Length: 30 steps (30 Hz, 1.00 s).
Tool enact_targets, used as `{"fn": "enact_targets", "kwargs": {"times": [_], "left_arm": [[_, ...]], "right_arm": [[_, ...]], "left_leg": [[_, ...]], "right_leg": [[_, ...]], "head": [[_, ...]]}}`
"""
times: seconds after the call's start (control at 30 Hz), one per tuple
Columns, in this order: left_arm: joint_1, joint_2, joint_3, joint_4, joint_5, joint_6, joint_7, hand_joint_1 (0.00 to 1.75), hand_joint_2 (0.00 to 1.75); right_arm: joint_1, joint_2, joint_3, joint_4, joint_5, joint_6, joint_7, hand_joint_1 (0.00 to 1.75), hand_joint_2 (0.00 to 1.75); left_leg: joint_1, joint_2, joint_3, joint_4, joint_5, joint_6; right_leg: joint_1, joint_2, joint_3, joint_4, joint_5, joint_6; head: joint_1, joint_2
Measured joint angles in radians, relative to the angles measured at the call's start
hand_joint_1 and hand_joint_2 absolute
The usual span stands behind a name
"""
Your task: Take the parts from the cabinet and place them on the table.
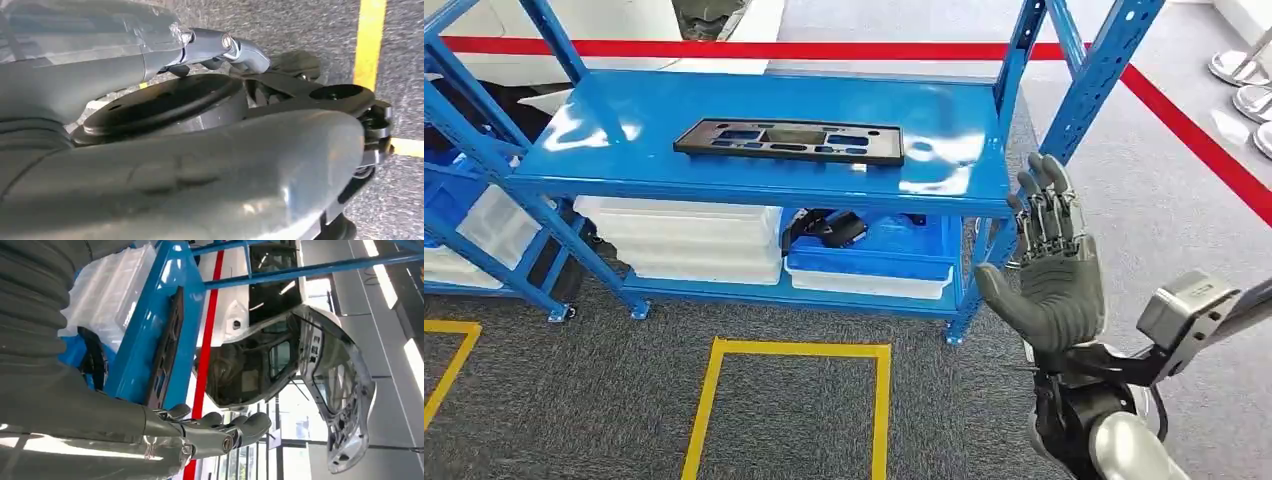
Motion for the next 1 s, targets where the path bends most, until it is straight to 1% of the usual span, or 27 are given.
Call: {"fn": "enact_targets", "kwargs": {"times": [0.03,0.07,0.1,0.13,0.2,0.23,0.27,0.3,0.33,0.37,0.4,0.43,0.47,0.5,0.53,0.57,0.6,0.63,0.67,0.73,0.77,0.8,0.83,0.9,0.93,0.97,1.0], "left_arm": [[0.000,0.000,0.000,0.000,0.000,0.000,0.000,0.00,0.00],[0.000,0.000,0.000,0.000,0.000,0.000,0.000,0.00,0.00],[0.002,-0.001,0.000,0.000,0.000,0.000,0.000,0.00,0.00],[0.000,-0.001,0.000,0.000,0.000,0.000,0.000,0.00,0.00],[0.001,0.000,0.000,0.000,0.000,0.000,0.000,0.00,0.00],[0.002,0.000,-0.001,0.000,0.000,0.000,0.000,0.00,0.00],[0.002,-0.001,-0.001,0.000,-0.001,0.000,0.000,0.00,0.00],[0.000,-0.001,-0.001,0.000,-0.002,0.000,0.000,0.00,0.00],[-0.002,-0.001,-0.001,0.000,-0.002,0.000,0.000,0.00,0.00],[-0.002,-0.001,-0.001,0.000,-0.002,0.000,0.000,0.00,0.00],[-0.002,-0.001,-0.001,0.000,-0.002,0.000,0.000,0.00,0.00],[-0.002,-0.001,-0.001,0.000,-0.002,-0.001,0.000,0.00,0.00],[0.000,-0.001,-0.001,0.000,-0.002,-0.001,0.000,0.00,0.00],[0.000,-0.001,-0.002,0.000,-0.003,-0.001,0.000,0.00,0.00],[0.000,-0.001,-0.002,0.000,-0.003,-0.001,0.000,0.00,0.00],[-0.001,-0.001,-0.002,0.000,-0.003,-0.001,0.000,0.00,0.00],[0.000,-0.006,-0.002,0.000,-0.003,-0.001,0.000,0.00,0.00],[-0.003,-0.005,-0.003,0.000,-0.003,-0.002,0.000,0.00,0.00],[-0.003,-0.006,-0.004,0.000,-0.003,-0.002,0.000,0.00,0.00],[-0.003,-0.009,-0.008,0.000,-0.003,-0.002,0.000,0.00,0.00],[-0.004,-0.008,-0.009,0.000,-0.003,-0.002,-0.001,0.00,0.00],[-0.004,-0.008,-0.009,0.000,-0.003,-0.002,-0.001,0.00,0.00],[-0.004,-0.008,-0.010,0.000,-0.003,-0.002,-0.002,0.00,0.00],[-0.004,-0.008,-0.014,0.000,-0.003,-0.002,-0.002,0.00,0.00],[-0.002,-0.008,-0.016,0.000,-0.003,-0.002,-0.002,0.00,0.00],[-0.002,-0.008,-0.016,0.000,-0.004,-0.001,-0.002,0.00,0.00],[-0.002,-0.007,-0.017,0.000,-0.004,-0.001,-0.002,0.00,0.00]], "right_arm": [[0.000,0.000,0.000,0.000,0.000,0.000,0.000,0.00,1.75],[0.000,0.000,0.000,0.000,0.001,-0.001,0.001,0.00,1.75],[-0.002,0.000,0.000,0.000,0.001,-0.003,0.001,0.00,1.75],[-0.004,0.000,0.000,0.000,0.000,-0.005,0.003,0.00,1.75],[-0.004,0.000,0.000,-0.001,0.000,-0.008,0.003,0.00,1.75],[-0.004,-0.001,0.000,-0.001,0.000,-0.008,0.003,0.00,1.75],[-0.004,-0.002,0.000,-0.002,0.000,-0.009,0.003,0.00,1.75],[-0.006,-0.002,0.000,-0.002,0.001,-0.011,0.002,0.00,1.75],[-0.007,-0.003,0.000,-0.002,0.001,-0.011,0.002,0.00,1.75],[-0.006,-0.003,0.000,-0.002,0.001,-0.012,0.002,0.00,1.75],[-0.004,-0.004,0.000,-0.002,0.000,-0.013,0.002,0.00,1.75],[-0.003,-0.004,0.000,-0.002,0.000,-0.015,0.002,0.00,1.75],[-0.002,-0.004,0.000,-0.002,-0.001,-0.015,0.002,0.00,1.75],[-0.002,-0.005,0.000,-0.002,-0.001,-0.015,0.002,0.00,1.75],[-0.002,-0.005,0.000,-0.002,-0.001,-0.015,0.002,0.00,1.75],[-0.003,-0.005,0.000,-0.002,-0.001,-0.015,0.002,0.00,1.75],[-0.003,-0.006,0.000,-0.002,-0.001,-0.016,0.000,0.00,1.75],[-0.004,-0.006,0.000,-0.002,-0.002,-0.016,0.000,0.00,1.75],[-0.007,-0.008,0.000,-0.002,-0.002,-0.016,0.000,0.00,1.75],[-0.006,-0.010,0.000,-0.003,-0.003,-0.017,0.000,0.00,1.75],[-0.006,-0.010,0.000,-0.003,-0.002,-0.017,0.000,0.00,1.75],[-0.007,-0.010,0.000,-0.003,-0.002,-0.017,-0.001,0.00,1.75],[-0.009,-0.010,0.000,-0.003,-0.002,-0.017,-0.001,0.00,1.75],[-0.007,-0.010,0.001,-0.003,-0.003,-0.017,0.000,0.00,1.75],[-0.007,-0.010,0.002,-0.003,-0.003,-0.017,0.000,0.00,1.75],[-0.007,-0.010,0.002,-0.003,-0.003,-0.017,0.000,0.00,1.75],[-0.006,-0.010,0.003,-0.003,-0.004,-0.017,0.000,0.00,1.75]], "left_leg": [[0.003,0.000,0.031,-0.084,0.057,-0.002],[0.006,0.000,0.055,-0.163,0.094,-0.003],[-0.003,-0.004,0.062,-0.159,0.079,-0.003],[-0.001,-0.004,0.078,-0.187,0.066,0.011],[-0.007,-0.005,0.071,-0.180,0.064,0.022],[-0.005,-0.005,0.073,-0.183,0.064,0.028],[-0.001,-0.004,0.080,-0.191,0.065,0.036],[-0.001,-0.004,0.086,-0.195,0.063,0.040],[-0.002,-0.003,0.089,-0.197,0.061,0.045],[-0.004,-0.002,0.091,-0.197,0.058,0.049],[-0.008,-0.002,0.094,-0.197,0.056,0.053],[-0.012,-0.002,0.097,-0.197,0.052,0.057],[-0.015,-0.002,0.102,-0.197,0.049,0.060],[-0.019,-0.004,0.110,-0.197,0.043,0.062],[-0.022,-0.006,0.121,-0.197,0.037,0.062],[-0.024,-0.006,0.131,-0.198,0.031,0.062],[-0.024,-0.005,0.132,-0.202,0.028,0.060],[-0.025,-0.007,0.130,-0.201,0.024,0.055],[-0.022,-0.005,0.127,-0.204,0.026,0.049],[-0.021,-0.001,0.135,-0.217,0.026,0.039],[-0.027,-0.002,0.144,-0.217,0.018,0.033],[-0.027,-0.003,0.144,-0.191,0.005,0.026],[-0.024,-0.004,0.117,-0.136,-0.022,0.022],[-0.015,-0.004,0.032,0.014,-0.078,0.011],[-0.010,-0.004,-0.005,0.068,-0.090,0.007],[-0.006,-0.003,-0.022,0.076,-0.070,0.002],[-0.003,-0.003,-0.013,0.040,-0.029,-0.002]], "right_leg": [[-0.003,0.001,0.011,0.001,-0.008,0.005],[-0.005,0.001,0.021,0.004,-0.018,0.013],[0.000,0.003,0.022,0.005,-0.023,0.022],[0.002,0.005,0.016,0.011,-0.025,0.029],[-0.001,0.004,0.017,0.002,-0.022,0.036],[-0.002,0.004,0.019,0.001,-0.024,0.041],[-0.003,0.002,0.020,0.008,-0.035,0.047],[-0.002,0.000,0.006,0.047,-0.052,0.047],[-0.001,0.000,-0.032,0.117,-0.082,0.046],[0.002,0.000,-0.081,0.202,-0.113,0.046],[0.003,0.000,-0.127,0.274,-0.132,0.045],[0.004,0.000,-0.160,0.317,-0.130,0.043],[0.006,0.000,-0.171,0.313,-0.105,0.038],[0.010,0.000,-0.158,0.260,-0.056,0.029],[0.016,0.000,-0.127,0.175,0.003,0.018],[0.025,0.000,-0.093,0.083,0.058,0.004],[0.029,-0.002,-0.081,0.067,0.040,-0.006],[0.036,-0.003,-0.074,0.042,0.047,-0.007],[0.037,-0.003,-0.068,0.029,0.033,-0.009],[0.039,0.001,-0.064,0.018,0.033,-0.013],[0.021,0.000,-0.045,-0.007,0.040,-0.014],[0.020,-0.002,-0.031,-0.019,0.040,-0.015],[0.019,-0.005,-0.024,-0.022,0.038,-0.018],[0.019,-0.008,-0.015,-0.022,0.030,-0.023],[0.018,-0.007,-0.011,-0.021,0.025,-0.022],[0.016,-0.006,-0.005,-0.020,0.020,-0.020],[0.013,-0.005,0.002,-0.018,0.013,-0.017]], "head": [[-0.003,0.000],[-0.007,0.000],[-0.013,0.000],[-0.019,0.000],[-0.007,0.000],[-0.005,0.000],[-0.002,0.000],[0.009,0.000],[0.018,0.000],[0.025,0.000],[0.032,0.000],[0.038,0.000],[0.040,0.000],[0.044,0.000],[0.047,0.000],[0.053,0.000],[0.051,0.000],[0.045,0.000],[0.054,0.000],[0.053,0.000],[0.055,0.000],[0.052,0.000],[0.038,0.000],[0.026,0.000],[0.022,0.000],[0.019,0.000],[0.017,0.000]]}}
